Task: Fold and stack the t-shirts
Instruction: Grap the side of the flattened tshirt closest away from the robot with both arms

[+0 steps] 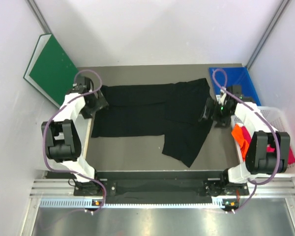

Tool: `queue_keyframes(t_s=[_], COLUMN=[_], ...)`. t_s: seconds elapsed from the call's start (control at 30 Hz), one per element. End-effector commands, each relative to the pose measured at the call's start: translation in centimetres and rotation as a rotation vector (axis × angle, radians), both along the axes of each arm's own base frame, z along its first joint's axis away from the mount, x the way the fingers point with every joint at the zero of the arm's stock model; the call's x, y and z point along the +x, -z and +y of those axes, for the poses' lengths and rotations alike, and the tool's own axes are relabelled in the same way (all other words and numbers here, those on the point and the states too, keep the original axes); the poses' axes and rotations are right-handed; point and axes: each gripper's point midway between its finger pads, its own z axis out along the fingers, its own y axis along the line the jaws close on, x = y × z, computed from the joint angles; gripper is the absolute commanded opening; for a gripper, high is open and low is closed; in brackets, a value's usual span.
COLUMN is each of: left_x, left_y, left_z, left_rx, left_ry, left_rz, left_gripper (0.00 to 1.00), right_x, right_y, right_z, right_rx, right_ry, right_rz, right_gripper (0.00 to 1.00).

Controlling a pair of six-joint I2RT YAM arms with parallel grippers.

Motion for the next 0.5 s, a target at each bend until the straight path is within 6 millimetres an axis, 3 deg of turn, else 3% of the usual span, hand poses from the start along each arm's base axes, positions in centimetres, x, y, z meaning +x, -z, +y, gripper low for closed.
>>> queue_keyframes(t_s=[0.0,0.2,0.47], left_x=[-3.5,-6.5,-6.9], left_y=[0.1,2.3,3.0], left_z=[-1.0,-1.0,-0.7], left_rx=[-0.058,-0.083,-0.089], left_ry=[-0.001,-0.01,-0.027], left_rz=[0.016,0.106,0.153], left_gripper=[0.99,0.99,0.99], right_x=[-5.4,-10.3,-14.3], right_y=[0.4,3.5,5.8], right_z=[1.5,3.4,6.5], right_rx=[0.074,0.117,0.101], right_ry=[-0.002,-0.053,-0.168], right_rz=[0.092,0.218,0.328], right_gripper=[0.97,0.93,0.86])
